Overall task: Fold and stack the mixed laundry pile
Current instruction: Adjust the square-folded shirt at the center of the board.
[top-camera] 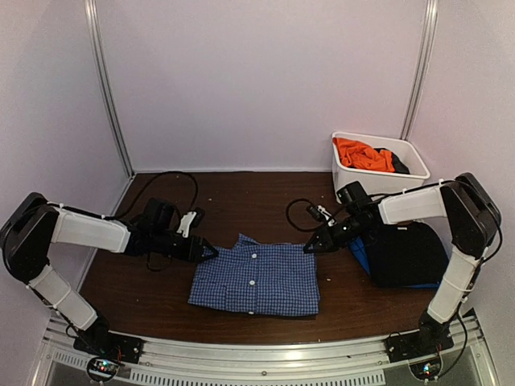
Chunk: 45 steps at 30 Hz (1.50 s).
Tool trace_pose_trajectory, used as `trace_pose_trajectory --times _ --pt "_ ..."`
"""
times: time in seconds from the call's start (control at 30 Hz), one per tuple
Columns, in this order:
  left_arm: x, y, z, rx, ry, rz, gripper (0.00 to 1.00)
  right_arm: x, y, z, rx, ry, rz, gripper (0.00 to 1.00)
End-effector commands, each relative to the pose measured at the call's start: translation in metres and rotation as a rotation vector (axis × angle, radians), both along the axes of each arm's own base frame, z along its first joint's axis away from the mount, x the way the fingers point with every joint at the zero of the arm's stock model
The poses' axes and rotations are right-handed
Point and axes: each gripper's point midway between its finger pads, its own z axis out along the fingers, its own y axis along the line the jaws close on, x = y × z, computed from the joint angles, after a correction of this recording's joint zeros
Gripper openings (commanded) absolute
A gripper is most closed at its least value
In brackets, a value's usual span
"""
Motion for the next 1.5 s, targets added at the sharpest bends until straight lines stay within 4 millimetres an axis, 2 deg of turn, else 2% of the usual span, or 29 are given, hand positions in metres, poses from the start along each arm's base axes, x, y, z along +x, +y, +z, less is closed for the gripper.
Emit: trace_pose_trajectory --times 0.0,0.13,0.2,0.27,0.4,0.47,0.6,0.63,0.83,0.87,0.97,1.07,1.17,1.27,1.33,1.47 --pt "0.007 -0.009 0.010 -0.074 -0.038 -0.014 0.47 -0.007 0.000 0.006 -0.028 -0.030 0.010 0.00" --pt "0.008 -0.009 0.019 -0.086 -0.064 -0.009 0.33 -0.005 -0.011 0.013 -0.085 -0.059 -0.034 0.00" --pt "0.008 -0.008 0.021 -0.083 -0.071 -0.006 0.25 -0.006 -0.017 0.009 -0.120 -0.058 -0.053 0.00" --pt "0.008 -0.008 0.023 -0.085 -0.080 -0.007 0.17 -0.008 -0.019 -0.002 -0.141 -0.037 -0.054 0.00" --pt "0.009 -0.013 0.027 -0.111 -0.084 -0.032 0.07 -0.007 -0.021 -0.030 -0.190 -0.007 -0.063 0.00" --pt "0.010 -0.017 0.030 -0.124 -0.089 -0.043 0.07 -0.005 -0.022 -0.041 -0.211 -0.003 -0.069 0.00" --pt "0.018 -0.015 0.028 -0.100 -0.085 -0.011 0.33 -0.001 -0.026 -0.057 -0.256 0.003 -0.087 0.00" --pt "0.020 -0.014 0.027 -0.092 -0.084 0.002 0.36 0.000 -0.027 -0.059 -0.264 0.002 -0.088 0.00" --pt "0.030 -0.028 0.032 -0.131 -0.089 -0.029 0.40 0.000 -0.031 -0.070 -0.303 0.001 -0.089 0.00" --pt "0.029 -0.033 0.034 -0.150 -0.087 -0.050 0.39 0.001 -0.032 -0.071 -0.306 0.000 -0.089 0.00" --pt "0.026 -0.048 0.042 -0.193 -0.089 -0.113 0.16 0.003 -0.032 -0.071 -0.307 -0.007 -0.092 0.00" --pt "0.021 -0.064 0.065 -0.228 -0.147 -0.178 0.02 0.006 -0.029 -0.070 -0.301 -0.013 -0.088 0.00" --pt "0.020 -0.079 0.089 -0.240 -0.214 -0.231 0.00 0.007 -0.028 -0.068 -0.300 -0.021 -0.084 0.00" --pt "0.030 -0.083 0.104 -0.235 -0.282 -0.229 0.00 0.009 -0.029 -0.066 -0.304 -0.032 -0.083 0.00" --pt "0.041 -0.081 0.099 -0.192 -0.297 -0.203 0.00 0.009 -0.030 -0.065 -0.310 -0.036 -0.082 0.00" --pt "0.067 -0.064 0.057 -0.129 -0.236 -0.097 0.00 0.011 -0.029 -0.056 -0.295 -0.056 -0.091 0.00"
